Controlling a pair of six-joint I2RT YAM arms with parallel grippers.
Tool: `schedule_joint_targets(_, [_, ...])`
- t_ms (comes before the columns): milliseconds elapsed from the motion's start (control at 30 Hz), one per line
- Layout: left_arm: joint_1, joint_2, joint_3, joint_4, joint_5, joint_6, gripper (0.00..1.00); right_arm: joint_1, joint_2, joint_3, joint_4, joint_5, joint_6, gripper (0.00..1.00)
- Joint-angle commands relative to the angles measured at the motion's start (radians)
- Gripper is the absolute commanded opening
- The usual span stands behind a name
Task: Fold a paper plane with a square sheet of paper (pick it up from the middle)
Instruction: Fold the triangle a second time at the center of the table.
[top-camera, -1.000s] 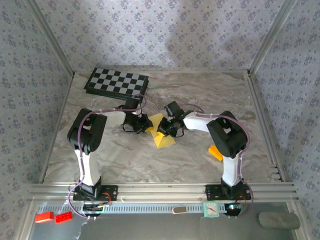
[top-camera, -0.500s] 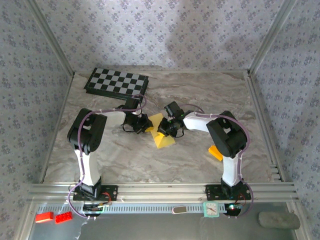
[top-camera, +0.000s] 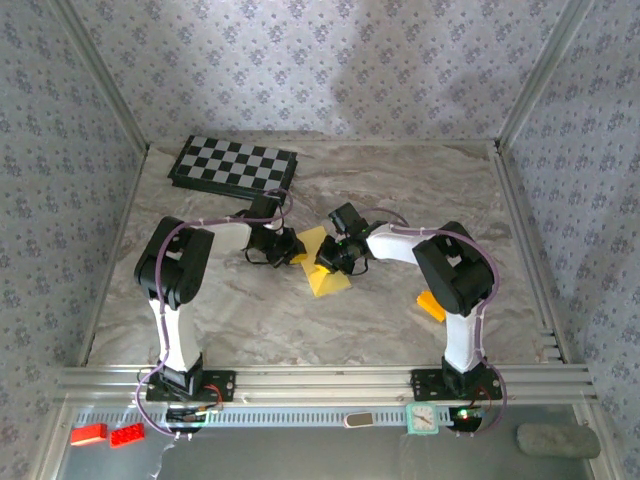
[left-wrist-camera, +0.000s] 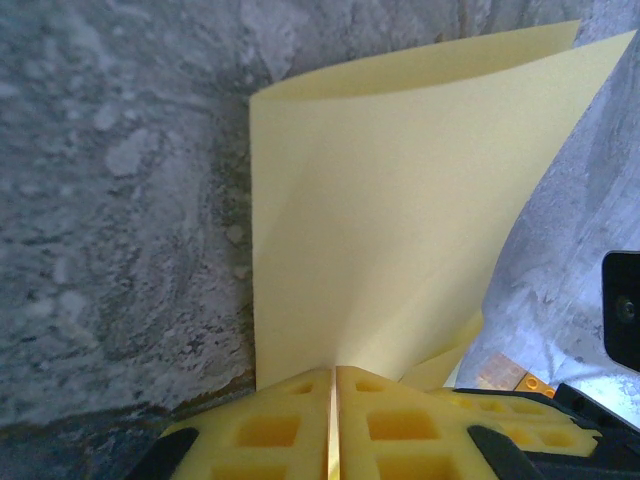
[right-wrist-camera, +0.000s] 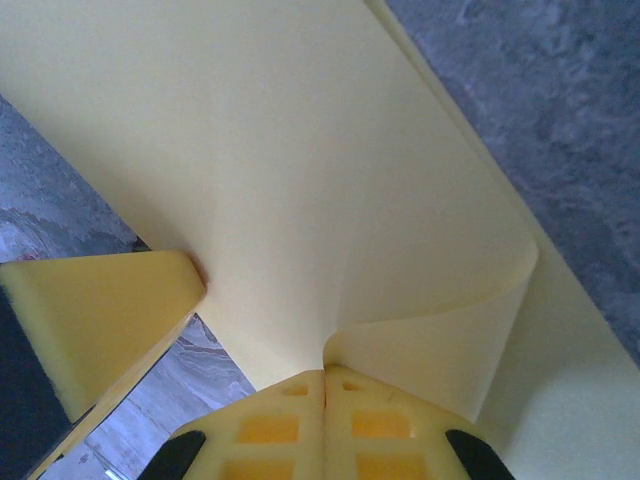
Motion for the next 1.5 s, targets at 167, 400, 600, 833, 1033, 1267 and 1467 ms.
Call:
schedule_joint_targets(167, [-0.013, 0.013, -0.033, -0.039, -0.032, -0.006, 0.11, 0.007, 0.037, 0.013, -0.086, 0.037, 0.007, 0.00])
schedule_joint_targets(400, [-0.008, -0.077, -0.006, -0.069, -0.075, -0.024, 0.16, 0.008, 0.044, 0.019, -0.116, 0.050, 0.003, 0.01])
schedule_joint_targets(600, [0.007, -0.178, -0.033, -0.107, -0.167, -0.040, 0.21, 0.008, 0.051, 0.029, -0.124, 0.041, 0.003, 0.16])
schedule_joint_targets(833, [0.012, -0.249, -0.104, -0.077, -0.191, -0.074, 0.23, 0.008, 0.050, 0.033, -0.121, 0.031, 0.003, 0.34])
schedule_joint_targets(1033, [0.007, -0.291, -0.169, -0.014, -0.166, -0.116, 0.25, 0.008, 0.043, 0.021, -0.120, 0.038, 0.003, 0.45])
schedule_joint_targets(1267, [-0.053, -0.275, -0.180, 0.047, -0.114, -0.146, 0.15, 0.009, 0.047, 0.006, -0.125, 0.047, 0.005, 0.31])
schedule_joint_targets(1467, [-0.109, -0.222, -0.154, 0.067, -0.105, -0.152, 0.07, 0.009, 0.061, 0.004, -0.128, 0.041, 0.008, 0.12])
